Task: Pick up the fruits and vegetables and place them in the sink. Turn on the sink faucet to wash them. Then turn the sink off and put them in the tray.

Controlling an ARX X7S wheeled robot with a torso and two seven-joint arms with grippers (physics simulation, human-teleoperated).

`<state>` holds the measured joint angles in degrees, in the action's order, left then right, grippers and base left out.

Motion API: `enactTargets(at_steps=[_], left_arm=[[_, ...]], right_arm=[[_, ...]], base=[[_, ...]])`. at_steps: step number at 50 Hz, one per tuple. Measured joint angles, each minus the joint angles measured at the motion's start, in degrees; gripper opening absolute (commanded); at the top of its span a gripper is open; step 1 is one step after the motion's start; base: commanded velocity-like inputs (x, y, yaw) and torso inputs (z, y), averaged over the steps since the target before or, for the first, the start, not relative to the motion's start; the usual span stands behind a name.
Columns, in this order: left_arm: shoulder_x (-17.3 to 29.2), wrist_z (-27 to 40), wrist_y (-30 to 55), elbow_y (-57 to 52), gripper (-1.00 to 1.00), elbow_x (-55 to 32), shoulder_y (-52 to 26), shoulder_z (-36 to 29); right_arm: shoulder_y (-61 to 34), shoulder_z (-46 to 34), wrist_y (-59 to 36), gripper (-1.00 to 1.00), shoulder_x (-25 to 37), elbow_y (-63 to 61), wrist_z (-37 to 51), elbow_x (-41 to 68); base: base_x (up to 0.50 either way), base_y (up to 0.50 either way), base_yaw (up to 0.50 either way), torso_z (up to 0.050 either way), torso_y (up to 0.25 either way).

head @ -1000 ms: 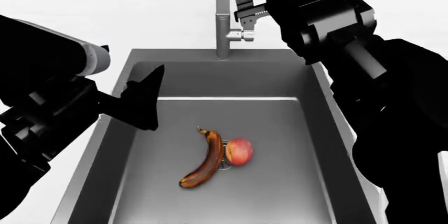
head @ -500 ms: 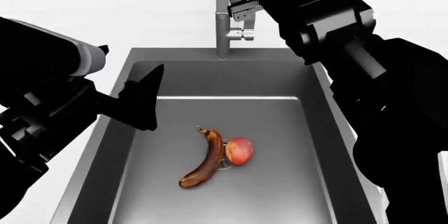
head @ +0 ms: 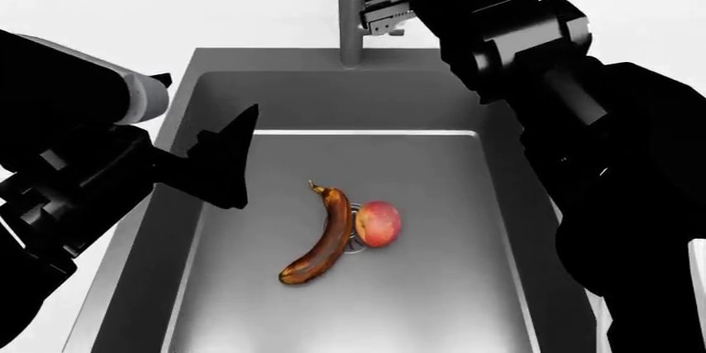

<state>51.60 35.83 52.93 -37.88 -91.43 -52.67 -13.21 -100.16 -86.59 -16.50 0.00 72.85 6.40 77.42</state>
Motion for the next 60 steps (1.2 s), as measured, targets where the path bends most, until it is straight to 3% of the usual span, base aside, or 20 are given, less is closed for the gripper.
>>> enactTargets(at_steps=[18,44,60], left_arm=[[0.2,-0.3,-0.6,0.2,1.00,-0.2,0.3,0.2],[0.4,0.3,-0.7,0.2,1.00,-1.1,-0.3,0.1],[0.4,0.5,-0.9,0.2,1.00,-1.2,-0.3,-0.1]], right_arm=[[0.0,4.0,-1.6,1.00,0.0,1.2,7.0,0.7],[1.9,33.8,-8.2,1.00,0.0,-0.2,11.0,-17.2],[1.6,37.5,-6.2,1.00,0.0,1.0,10.6,-19.2]], base=[[0.00,0.00,0.00,0.000,0.000],[0.00,0.00,0.00,0.000,0.000],[0.00,0.00,0.00,0.000,0.001]])
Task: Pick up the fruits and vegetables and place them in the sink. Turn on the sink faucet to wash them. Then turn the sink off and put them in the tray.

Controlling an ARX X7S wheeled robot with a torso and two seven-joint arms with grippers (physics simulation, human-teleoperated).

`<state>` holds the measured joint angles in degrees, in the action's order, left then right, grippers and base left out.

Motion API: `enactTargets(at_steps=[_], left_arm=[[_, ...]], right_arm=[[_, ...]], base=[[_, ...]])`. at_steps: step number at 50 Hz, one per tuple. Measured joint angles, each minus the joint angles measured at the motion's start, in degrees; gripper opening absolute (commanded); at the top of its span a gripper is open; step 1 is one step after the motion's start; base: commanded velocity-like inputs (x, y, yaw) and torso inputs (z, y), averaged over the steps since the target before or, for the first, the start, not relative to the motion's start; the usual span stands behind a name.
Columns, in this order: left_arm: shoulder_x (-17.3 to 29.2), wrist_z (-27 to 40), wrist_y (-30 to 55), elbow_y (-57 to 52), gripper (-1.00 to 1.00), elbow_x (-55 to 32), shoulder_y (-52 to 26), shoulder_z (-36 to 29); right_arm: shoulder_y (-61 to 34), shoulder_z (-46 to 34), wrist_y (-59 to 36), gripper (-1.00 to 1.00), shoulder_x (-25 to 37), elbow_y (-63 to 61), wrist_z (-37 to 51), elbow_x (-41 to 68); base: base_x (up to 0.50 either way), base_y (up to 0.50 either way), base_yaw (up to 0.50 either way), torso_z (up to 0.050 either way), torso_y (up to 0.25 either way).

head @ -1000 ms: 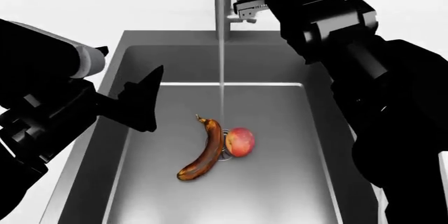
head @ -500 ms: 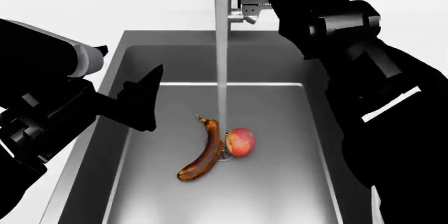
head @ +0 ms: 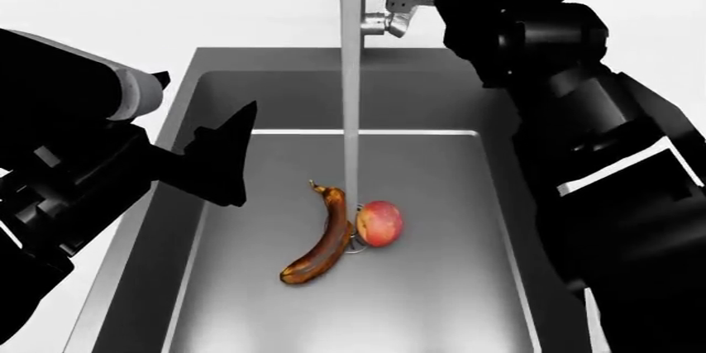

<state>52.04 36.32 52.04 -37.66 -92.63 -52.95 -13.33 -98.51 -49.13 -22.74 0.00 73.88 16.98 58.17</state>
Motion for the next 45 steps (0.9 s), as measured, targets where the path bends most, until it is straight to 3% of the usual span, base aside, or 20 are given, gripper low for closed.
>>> enactTargets(at_steps=[12,17,45], left_arm=[[0.1,0.1,-0.1,0.0,1.00,-0.1,-0.1,-0.1],[0.1,0.0,-0.2,0.1,1.00,-0.1,-0.1,-0.1],[0.0,0.6,0.0,0.2,1.00,-0.7,-1.1,-0.7]], right_arm=[[-3.8,-8.2,3.2,1.00,0.0,0.7,-0.4,-0.7],[-4.5,-7.4,3.2,1.00,0.0,0.9,-0.4,-3.2],[-2.2,29.7,-4.9,1.00,0.5,1.1,2.0,-41.1]], base=[[0.00,0.00,0.00,0.000,0.000],[0.00,0.00,0.00,0.000,0.000],[0.00,0.00,0.00,0.000,0.000]])
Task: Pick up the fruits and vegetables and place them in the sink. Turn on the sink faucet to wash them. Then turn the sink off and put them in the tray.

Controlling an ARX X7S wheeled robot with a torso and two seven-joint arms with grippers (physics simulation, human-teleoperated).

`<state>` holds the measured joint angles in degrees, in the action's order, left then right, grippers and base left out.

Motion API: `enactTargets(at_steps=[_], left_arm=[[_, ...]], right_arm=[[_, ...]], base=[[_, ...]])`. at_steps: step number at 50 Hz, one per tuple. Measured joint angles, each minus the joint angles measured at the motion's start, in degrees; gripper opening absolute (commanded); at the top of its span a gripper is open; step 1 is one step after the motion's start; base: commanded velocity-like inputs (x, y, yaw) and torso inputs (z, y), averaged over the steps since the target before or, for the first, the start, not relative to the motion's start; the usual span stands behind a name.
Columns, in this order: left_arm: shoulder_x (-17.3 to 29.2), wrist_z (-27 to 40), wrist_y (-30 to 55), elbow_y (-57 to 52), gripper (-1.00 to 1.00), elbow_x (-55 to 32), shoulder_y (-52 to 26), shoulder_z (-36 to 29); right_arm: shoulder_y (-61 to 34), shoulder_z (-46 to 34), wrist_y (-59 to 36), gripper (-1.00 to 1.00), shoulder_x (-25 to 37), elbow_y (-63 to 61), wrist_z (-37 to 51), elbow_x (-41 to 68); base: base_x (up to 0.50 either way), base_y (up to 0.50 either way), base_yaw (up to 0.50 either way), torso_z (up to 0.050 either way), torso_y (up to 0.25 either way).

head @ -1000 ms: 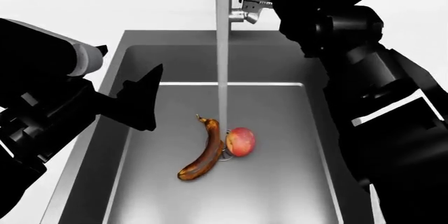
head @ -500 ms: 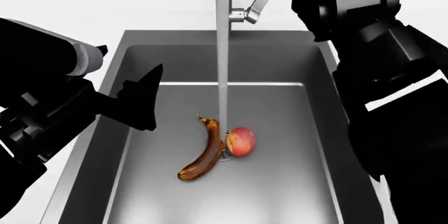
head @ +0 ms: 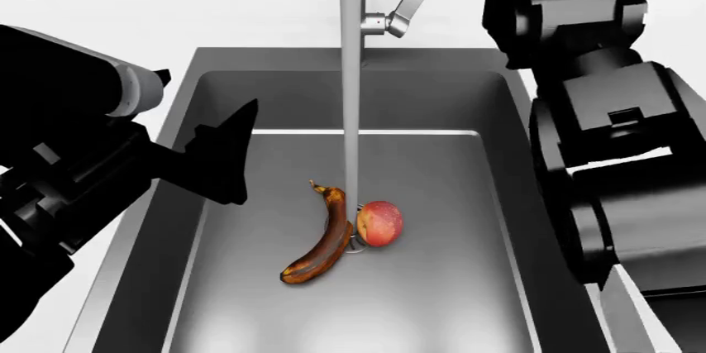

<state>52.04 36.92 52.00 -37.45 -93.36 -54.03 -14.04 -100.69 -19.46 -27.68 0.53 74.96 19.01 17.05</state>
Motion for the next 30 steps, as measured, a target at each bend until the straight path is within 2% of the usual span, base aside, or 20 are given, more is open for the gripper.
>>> enactTargets(at_steps=[13,30], left_arm=[[-0.2,0.0,-0.1,0.1,1.00,0.1,-0.1,-0.3],[-0.2,0.2,-0.1,0.1,1.00,-0.1,-0.4,-0.6]], right_arm=[[0.7,8.1,-3.5,1.00,-0.3,0.0,0.2,-7.7],[1.5,10.0,-7.6,1.00,-0.4,0.0,0.5,-9.2]], base=[[0.00,0.00,0.00,0.000,0.000],[0.00,0.00,0.00,0.000,0.000]])
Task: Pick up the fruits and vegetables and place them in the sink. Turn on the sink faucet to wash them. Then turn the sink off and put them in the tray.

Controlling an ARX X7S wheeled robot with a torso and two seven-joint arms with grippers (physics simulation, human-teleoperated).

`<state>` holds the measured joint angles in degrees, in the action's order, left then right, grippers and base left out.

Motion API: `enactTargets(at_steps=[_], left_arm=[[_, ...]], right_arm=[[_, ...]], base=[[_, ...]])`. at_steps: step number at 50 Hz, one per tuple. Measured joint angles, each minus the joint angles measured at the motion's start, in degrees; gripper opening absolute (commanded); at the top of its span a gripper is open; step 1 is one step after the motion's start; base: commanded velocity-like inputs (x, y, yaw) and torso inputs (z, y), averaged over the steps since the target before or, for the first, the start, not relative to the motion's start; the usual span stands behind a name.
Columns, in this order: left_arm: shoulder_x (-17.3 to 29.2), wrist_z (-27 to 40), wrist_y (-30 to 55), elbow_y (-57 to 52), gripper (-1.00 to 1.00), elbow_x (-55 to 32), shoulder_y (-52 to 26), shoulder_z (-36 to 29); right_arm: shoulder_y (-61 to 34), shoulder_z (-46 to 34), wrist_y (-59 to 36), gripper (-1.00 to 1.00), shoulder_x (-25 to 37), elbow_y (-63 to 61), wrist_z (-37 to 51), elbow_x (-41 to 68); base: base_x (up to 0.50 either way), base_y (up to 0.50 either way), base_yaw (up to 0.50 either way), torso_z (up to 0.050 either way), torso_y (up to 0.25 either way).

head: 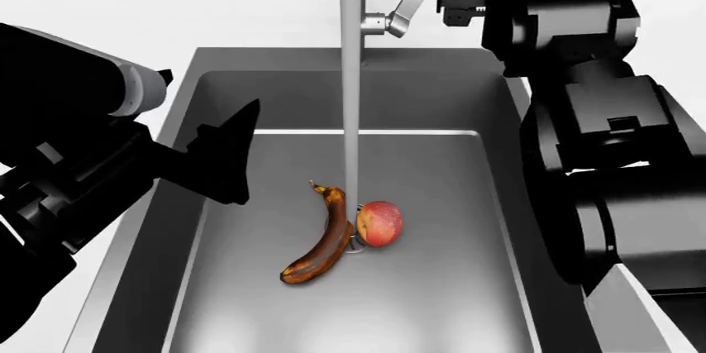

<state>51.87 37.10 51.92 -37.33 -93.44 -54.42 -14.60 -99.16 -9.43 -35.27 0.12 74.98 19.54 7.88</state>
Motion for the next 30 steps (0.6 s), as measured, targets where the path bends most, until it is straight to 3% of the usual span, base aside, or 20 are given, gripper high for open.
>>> enactTargets(at_steps=[30], left_arm=[[0.0,-0.5,-0.3,0.2,1.00,0.7,0.3,-0.4]], right_arm=[[1.3,-6.5,1.7,1.00,-0.1,0.0,-2.0,10.4]], base=[[0.00,0.00,0.00,0.000,0.000]])
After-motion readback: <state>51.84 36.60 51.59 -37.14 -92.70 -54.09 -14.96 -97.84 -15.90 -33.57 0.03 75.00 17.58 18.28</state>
